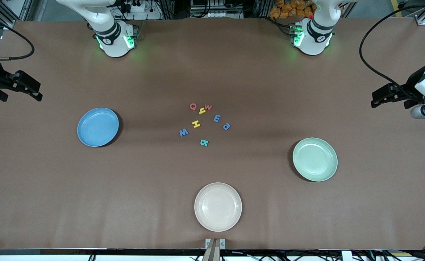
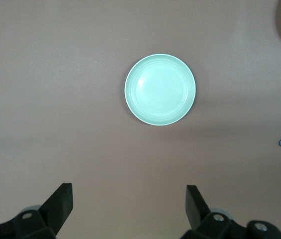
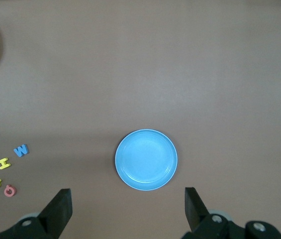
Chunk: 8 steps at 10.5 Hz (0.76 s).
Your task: Sort uppercase to blue plate, lowercase to green plate
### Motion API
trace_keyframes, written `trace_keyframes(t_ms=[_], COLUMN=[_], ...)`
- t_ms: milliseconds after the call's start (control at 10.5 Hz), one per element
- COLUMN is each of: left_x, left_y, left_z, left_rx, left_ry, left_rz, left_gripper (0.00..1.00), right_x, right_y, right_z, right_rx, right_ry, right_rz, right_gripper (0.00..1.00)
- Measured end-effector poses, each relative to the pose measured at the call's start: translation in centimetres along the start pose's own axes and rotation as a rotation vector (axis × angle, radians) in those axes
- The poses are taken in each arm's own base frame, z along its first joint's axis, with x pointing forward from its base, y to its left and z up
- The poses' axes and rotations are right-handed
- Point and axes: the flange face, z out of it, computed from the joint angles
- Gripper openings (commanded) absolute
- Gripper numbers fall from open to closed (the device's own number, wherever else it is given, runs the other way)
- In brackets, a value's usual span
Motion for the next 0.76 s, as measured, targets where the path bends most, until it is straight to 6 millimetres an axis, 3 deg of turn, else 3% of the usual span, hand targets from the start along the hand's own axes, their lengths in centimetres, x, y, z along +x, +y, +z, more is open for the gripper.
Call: trace_keyframes(t_ms=[286, 762], left_x=[-1.14, -1.26], left_y=[-0.01, 0.19], left_z=[-0.77, -0.46], left_rx=[0.005, 0.006], left_ry=[0.010, 0.002], left_rz=[-0.002, 0.001], left_gripper=[1.00, 1.00], right_x=[0.01, 0.22], right_y=[0.01, 0.69], right_z=[0.03, 0.17], right_rx=[0.000, 0.090], right_ry=[-0.001, 0.000], right_rz=[0.000, 0.032], right_gripper=[1.00, 1.00])
